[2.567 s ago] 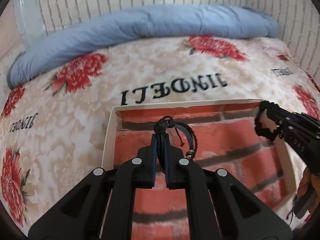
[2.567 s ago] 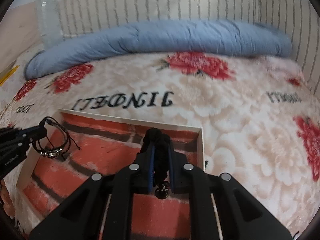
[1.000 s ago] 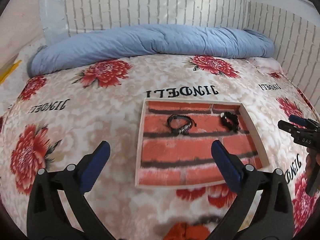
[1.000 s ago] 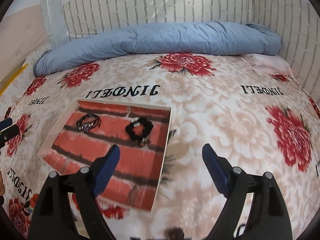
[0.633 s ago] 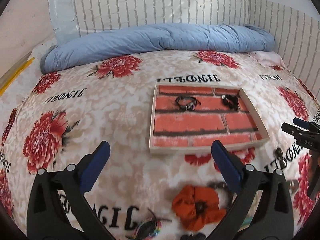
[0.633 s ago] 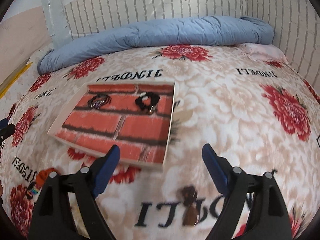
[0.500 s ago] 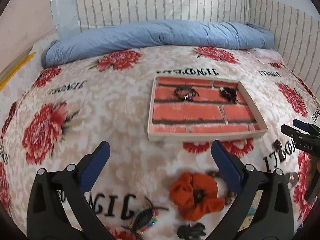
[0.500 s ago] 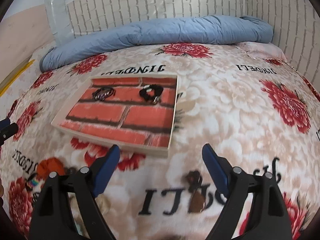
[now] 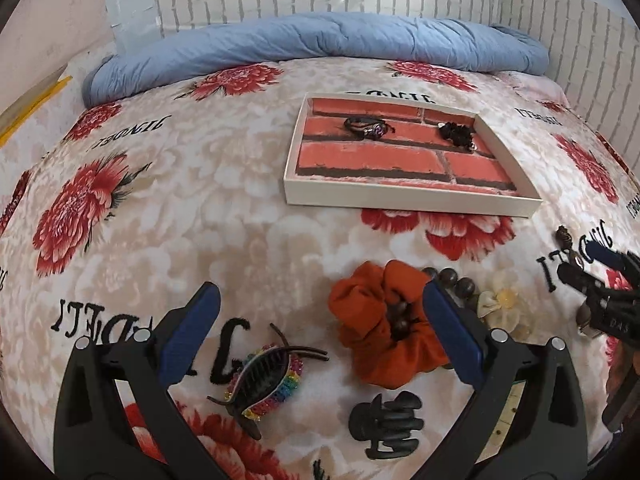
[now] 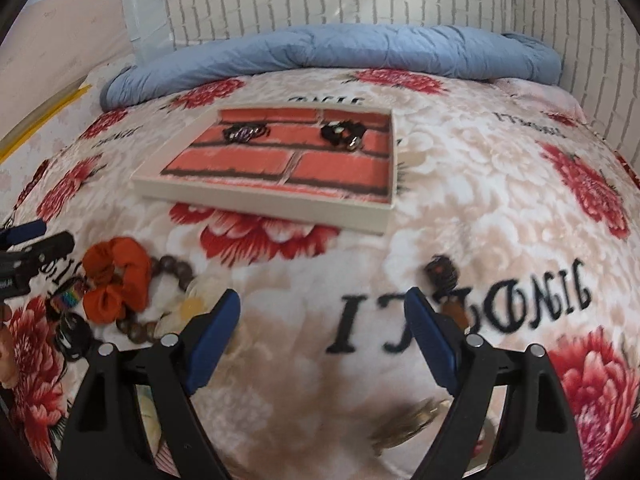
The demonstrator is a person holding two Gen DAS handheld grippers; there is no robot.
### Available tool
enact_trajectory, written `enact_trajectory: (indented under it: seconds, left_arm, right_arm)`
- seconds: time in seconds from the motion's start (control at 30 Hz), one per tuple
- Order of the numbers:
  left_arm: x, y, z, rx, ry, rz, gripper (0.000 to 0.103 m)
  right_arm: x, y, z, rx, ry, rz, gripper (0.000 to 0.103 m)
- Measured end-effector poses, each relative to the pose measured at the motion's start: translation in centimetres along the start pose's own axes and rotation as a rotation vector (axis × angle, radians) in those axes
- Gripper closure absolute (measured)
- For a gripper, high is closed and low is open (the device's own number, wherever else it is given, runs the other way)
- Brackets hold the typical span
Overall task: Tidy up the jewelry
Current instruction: 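Move left tool toward orange scrunchie while right tool approaches cream flower clip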
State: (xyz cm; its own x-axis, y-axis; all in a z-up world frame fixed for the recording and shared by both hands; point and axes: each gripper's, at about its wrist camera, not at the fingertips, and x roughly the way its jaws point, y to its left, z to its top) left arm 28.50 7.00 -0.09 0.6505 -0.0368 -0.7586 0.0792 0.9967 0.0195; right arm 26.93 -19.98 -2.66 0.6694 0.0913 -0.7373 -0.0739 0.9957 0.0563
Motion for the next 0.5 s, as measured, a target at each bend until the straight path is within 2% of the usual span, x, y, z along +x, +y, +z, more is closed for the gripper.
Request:
enact_trajectory:
  seconds: [0.13,0.5]
  left_arm:
    - [1.0,0.8,-0.3,-0.024,0.02,-0.02,0.005]
    - [2.8,0.2,-1.0,0.007,0.04,-0.012,0.007]
  right_arm:
    - [0.9,0.7,-1.0,-0.001,0.019,0.006,0.02]
    - [2.1,1.8,-1.3,-0.017,0.054,0.0,0.02]
